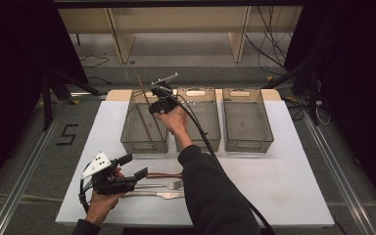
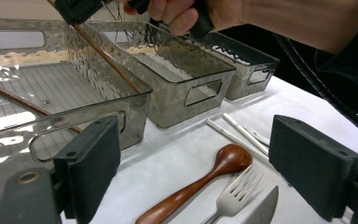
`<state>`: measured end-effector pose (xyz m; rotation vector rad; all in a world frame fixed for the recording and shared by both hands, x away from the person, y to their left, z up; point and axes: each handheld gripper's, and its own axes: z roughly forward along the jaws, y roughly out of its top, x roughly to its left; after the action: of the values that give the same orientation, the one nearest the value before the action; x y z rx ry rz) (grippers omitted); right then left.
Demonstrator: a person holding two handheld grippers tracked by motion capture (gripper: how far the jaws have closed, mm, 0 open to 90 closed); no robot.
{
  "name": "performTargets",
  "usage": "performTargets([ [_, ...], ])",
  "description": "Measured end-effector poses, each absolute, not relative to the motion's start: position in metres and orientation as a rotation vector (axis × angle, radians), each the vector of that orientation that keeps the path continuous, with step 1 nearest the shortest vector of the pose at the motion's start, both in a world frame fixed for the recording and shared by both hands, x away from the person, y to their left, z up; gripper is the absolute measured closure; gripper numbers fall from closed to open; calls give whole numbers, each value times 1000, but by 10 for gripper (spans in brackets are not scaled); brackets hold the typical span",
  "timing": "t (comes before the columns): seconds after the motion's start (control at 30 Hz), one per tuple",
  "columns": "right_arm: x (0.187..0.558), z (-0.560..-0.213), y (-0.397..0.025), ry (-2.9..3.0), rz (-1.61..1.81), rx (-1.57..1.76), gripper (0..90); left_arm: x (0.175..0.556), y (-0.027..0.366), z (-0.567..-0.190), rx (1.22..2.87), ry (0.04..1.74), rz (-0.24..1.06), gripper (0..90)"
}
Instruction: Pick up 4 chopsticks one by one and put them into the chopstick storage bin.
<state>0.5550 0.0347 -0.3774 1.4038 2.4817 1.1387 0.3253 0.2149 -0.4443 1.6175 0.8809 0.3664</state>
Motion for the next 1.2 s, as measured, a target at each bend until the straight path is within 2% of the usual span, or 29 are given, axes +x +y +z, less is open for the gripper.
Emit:
performTargets([
  [0.3,555,-388,36,2498,1064,1417,837,325,215,-444,1618,881,367,165],
  [0.5,552,-384,36,2524,1094,1400,765,325,215,-444,1617,882,366,165],
  [0.87,528,-364,17,2600,1071,1291,486,325,216,-444,1616,886,367,165],
  [1.2,465,-361,-33,2631,1052,1188,374,325,215,-445,1624,892,370,165],
])
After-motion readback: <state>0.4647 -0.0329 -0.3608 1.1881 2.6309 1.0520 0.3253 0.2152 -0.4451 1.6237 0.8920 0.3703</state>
